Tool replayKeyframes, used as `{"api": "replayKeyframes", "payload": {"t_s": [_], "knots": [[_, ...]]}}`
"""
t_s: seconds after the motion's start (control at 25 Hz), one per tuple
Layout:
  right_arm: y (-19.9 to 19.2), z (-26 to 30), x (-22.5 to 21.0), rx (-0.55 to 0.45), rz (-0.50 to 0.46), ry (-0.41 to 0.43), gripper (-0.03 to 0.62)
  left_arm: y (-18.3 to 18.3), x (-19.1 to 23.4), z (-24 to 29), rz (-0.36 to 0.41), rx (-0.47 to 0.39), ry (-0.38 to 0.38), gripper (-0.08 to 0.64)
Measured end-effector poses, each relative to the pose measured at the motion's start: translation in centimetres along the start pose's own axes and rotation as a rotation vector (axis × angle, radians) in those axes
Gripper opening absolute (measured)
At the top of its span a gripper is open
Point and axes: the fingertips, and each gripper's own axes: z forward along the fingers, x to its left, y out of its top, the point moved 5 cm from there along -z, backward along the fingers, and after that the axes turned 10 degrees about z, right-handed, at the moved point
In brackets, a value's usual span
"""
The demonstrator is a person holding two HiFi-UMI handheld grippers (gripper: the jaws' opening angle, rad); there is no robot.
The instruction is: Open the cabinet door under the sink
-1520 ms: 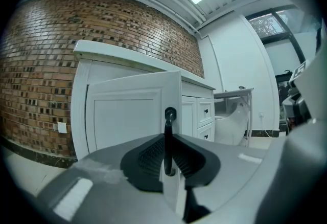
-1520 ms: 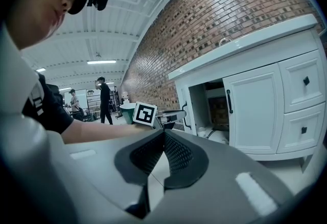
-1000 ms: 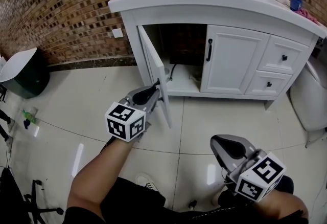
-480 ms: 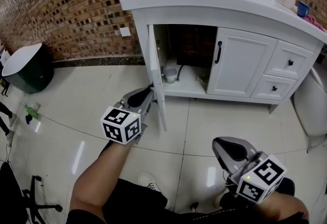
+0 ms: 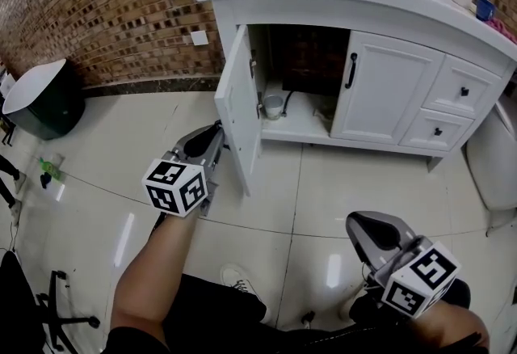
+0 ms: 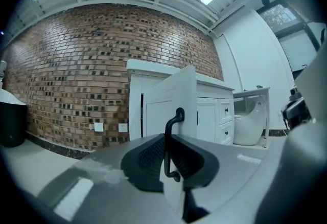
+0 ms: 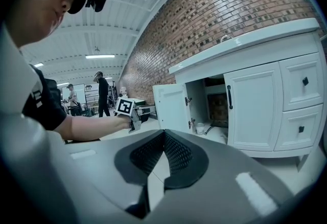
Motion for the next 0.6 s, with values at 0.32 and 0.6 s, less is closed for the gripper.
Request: {"api": "replayKeyframes", "payload": {"t_s": [0.32,0.6], "knots": [[0.1,-0.3,0.1,-0.006,0.001,0.005,0.008,-0.5,1.6,-0.7,-0.018,0.015,0.058,0.015],[0.2,-0.6,0.1,-0.011,-0.002,0.001,0.008,-0.9,3.3,-1.2,-0.027,0.007,0.11,0.012]]}}
